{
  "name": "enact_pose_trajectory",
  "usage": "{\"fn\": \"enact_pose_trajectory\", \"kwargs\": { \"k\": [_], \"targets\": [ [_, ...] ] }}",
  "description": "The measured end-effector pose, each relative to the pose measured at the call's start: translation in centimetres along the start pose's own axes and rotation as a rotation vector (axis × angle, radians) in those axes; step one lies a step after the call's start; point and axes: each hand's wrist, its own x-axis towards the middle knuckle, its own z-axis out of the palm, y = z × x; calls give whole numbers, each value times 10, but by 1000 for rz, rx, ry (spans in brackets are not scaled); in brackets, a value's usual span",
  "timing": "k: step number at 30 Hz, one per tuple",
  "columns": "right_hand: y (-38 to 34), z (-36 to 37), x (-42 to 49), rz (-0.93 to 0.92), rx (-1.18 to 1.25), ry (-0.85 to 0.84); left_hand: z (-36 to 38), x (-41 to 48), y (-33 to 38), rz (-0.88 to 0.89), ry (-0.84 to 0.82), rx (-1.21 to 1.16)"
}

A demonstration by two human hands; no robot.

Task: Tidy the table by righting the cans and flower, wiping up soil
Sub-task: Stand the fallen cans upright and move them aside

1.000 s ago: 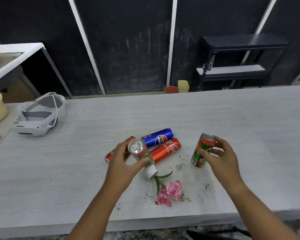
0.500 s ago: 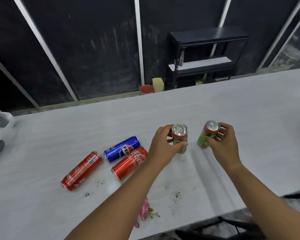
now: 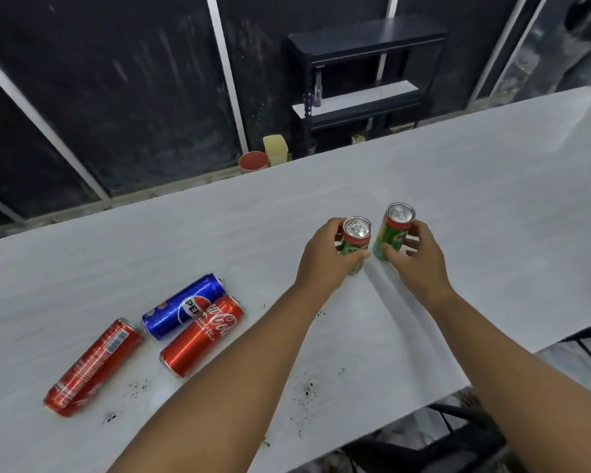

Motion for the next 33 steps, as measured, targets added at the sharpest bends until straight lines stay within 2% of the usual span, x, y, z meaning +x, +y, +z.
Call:
{"fn": "enact_pose_trajectory", "kwargs": {
  "k": [5, 13, 18, 23, 28, 33],
  "targets": [
    [10, -1, 5, 22, -16, 17, 17, 2, -9, -55, -37, 116],
    [21, -2, 4, 59, -36, 50, 30, 5, -10, -100, -39, 84],
    [30, -2, -20, 89, -69, 56, 16, -24, -22, -158, -77, 87],
    [26, 6, -64, 72, -205, 97, -19, -79, -30, -106, -15, 48],
    [8, 33, -107, -67, -318, -53, -83, -123, -35, -64, 96, 112],
    [-17, 73, -131, -130, -310, -192, -167, -155, -50, -102, 266, 179]
  ]
}}
